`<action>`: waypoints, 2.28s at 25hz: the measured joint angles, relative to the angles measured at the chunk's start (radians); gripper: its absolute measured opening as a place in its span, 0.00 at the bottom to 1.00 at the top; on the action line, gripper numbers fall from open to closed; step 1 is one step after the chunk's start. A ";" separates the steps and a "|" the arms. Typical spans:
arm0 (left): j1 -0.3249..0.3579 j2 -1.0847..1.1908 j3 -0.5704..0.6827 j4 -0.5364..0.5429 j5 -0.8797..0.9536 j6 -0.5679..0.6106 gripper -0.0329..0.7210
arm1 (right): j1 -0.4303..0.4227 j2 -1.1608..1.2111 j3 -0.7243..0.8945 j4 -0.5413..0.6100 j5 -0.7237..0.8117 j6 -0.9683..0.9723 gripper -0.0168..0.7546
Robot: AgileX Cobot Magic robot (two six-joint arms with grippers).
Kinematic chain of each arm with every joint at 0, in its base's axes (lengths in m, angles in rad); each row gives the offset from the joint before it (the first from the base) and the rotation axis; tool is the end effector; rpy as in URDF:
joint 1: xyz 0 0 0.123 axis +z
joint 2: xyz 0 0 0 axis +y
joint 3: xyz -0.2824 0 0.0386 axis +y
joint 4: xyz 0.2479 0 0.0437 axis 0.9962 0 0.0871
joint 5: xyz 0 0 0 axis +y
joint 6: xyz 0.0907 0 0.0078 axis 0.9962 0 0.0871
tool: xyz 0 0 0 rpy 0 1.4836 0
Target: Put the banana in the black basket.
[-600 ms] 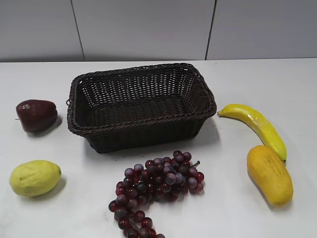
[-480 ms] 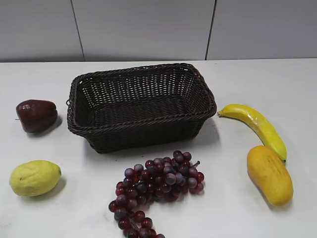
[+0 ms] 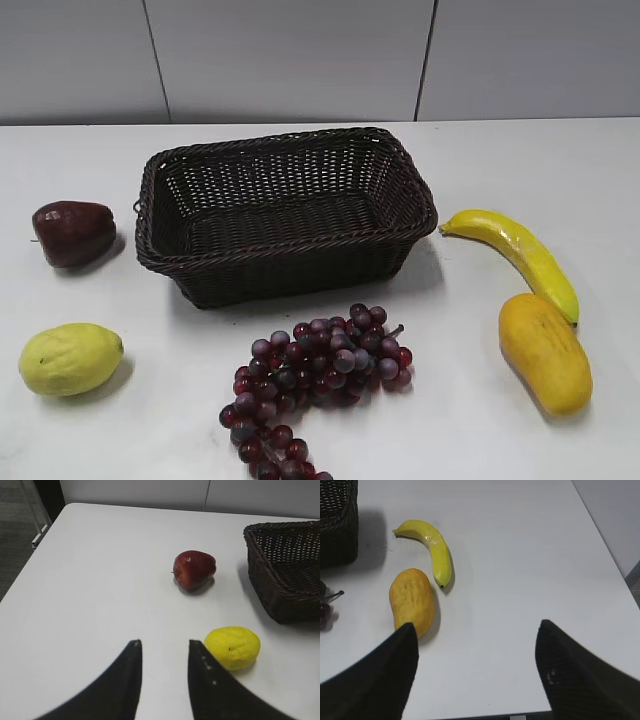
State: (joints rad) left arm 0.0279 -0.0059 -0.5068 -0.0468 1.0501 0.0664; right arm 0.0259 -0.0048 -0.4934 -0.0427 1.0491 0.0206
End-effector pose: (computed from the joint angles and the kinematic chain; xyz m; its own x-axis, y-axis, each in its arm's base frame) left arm -0.0061 -0.0039 0.2800 -0.4338 0.0310 -0.9005 0.0274 0.9994 0.0212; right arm -0.0043 -0.0035 0.2763 -0.4468 -0.0123 -0.8946 0.0069 0.9998 -0.0172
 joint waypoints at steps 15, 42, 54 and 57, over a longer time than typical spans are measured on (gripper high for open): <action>0.000 0.000 0.000 0.000 0.000 0.001 0.35 | 0.000 0.000 -0.002 0.000 -0.011 0.000 0.78; 0.000 0.000 0.000 0.000 0.000 -0.001 0.35 | 0.029 0.996 0.002 0.002 -0.898 0.001 0.79; 0.000 0.000 0.000 0.000 0.000 0.001 0.35 | 0.115 1.644 -0.500 0.002 -0.487 -0.061 0.89; 0.000 0.000 0.000 0.000 0.000 -0.001 0.35 | 0.115 1.751 -0.585 0.002 -0.444 -0.062 0.88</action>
State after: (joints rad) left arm 0.0279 -0.0059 -0.5068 -0.0468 1.0501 0.0651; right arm 0.1413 1.7458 -1.0781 -0.0405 0.6055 -0.0416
